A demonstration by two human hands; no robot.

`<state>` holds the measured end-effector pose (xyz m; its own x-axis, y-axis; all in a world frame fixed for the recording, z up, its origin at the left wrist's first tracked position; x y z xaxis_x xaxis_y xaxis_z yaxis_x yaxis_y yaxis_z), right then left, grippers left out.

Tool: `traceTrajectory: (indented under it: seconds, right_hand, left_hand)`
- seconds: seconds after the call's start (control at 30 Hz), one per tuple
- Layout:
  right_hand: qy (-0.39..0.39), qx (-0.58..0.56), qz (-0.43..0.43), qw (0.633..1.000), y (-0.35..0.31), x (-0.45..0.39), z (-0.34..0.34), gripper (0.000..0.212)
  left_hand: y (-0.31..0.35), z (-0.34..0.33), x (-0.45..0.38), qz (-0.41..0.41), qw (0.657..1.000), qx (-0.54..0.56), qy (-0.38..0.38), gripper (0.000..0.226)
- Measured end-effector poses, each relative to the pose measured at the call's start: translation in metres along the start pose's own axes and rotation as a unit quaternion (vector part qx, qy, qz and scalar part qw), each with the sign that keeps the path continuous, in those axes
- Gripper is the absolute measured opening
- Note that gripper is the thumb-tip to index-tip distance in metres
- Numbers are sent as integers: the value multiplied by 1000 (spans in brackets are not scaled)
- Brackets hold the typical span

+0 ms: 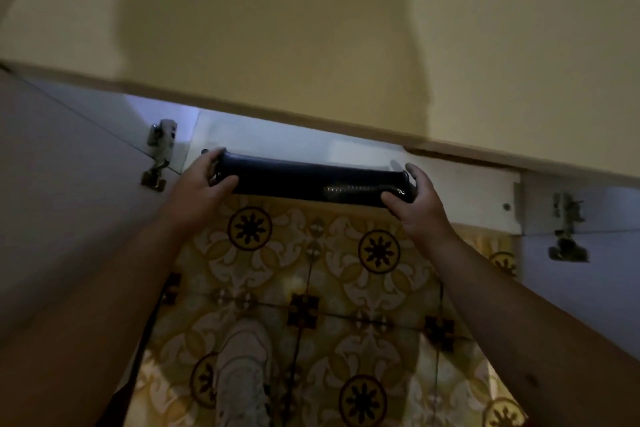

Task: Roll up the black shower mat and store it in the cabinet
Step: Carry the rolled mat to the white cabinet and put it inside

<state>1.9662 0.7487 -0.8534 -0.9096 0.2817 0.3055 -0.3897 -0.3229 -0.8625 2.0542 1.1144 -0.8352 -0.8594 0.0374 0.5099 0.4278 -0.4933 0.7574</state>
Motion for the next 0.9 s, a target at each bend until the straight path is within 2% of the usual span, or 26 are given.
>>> traceTrajectory:
  seconds: [0.2,0.37,0.43,0.5,0.53,0.6,0.7,0.77,0.8,0.9]
  right_hand:
    - [-65,103,95,988,-7,-42,-20,65]
    - [-73,156,99,980,-13,-51,-19,68]
    - [-15,150,77,986,-16,-45,-13,76]
    - [112,156,35,981,-14,-29,-5,74]
    - [173,136,-6,975,-10,-17,-6,66]
    - [260,15,-111,959,4,4,-25,48]
    - [333,-150,-201,909,16,17,-53,38]
    - [349,-212,-231,883,17,19,-62,38]
    - [341,-223,-239,881,16,18,-67,39]
    - [283,-230,-228,903,1,14,-87,42]
  left_hand:
    - [-21,2,-35,-36,998,-40,23,62]
    - [-24,2,-46,-50,997,-63,13,71]
    - [-21,2,-45,-61,994,-91,3,71]
    - [-20,1,-43,-71,993,-91,1,67]
    - [-20,1,-42,-72,994,-79,1,64]
    - [-23,0,-40,-71,996,-51,7,61]
    - [-24,0,-36,-78,996,-19,29,61]
    - [-24,0,-36,-82,996,-19,37,61]
    - [-25,-1,-37,-85,996,-20,37,61]
    - [-29,-5,-36,-103,994,-3,30,61]
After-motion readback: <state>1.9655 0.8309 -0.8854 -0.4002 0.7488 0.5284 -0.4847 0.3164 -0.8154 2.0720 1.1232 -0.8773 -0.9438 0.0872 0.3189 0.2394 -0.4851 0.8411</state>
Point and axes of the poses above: each hand's wrist, its own x-axis away from the middle knuckle, its own z-axis out of the back of the hand, y = z × x, the point moved 8 cm from there along -x, towards the middle knuckle, and after that the axes turned 8 degrees about z, right-handed, at the moved point
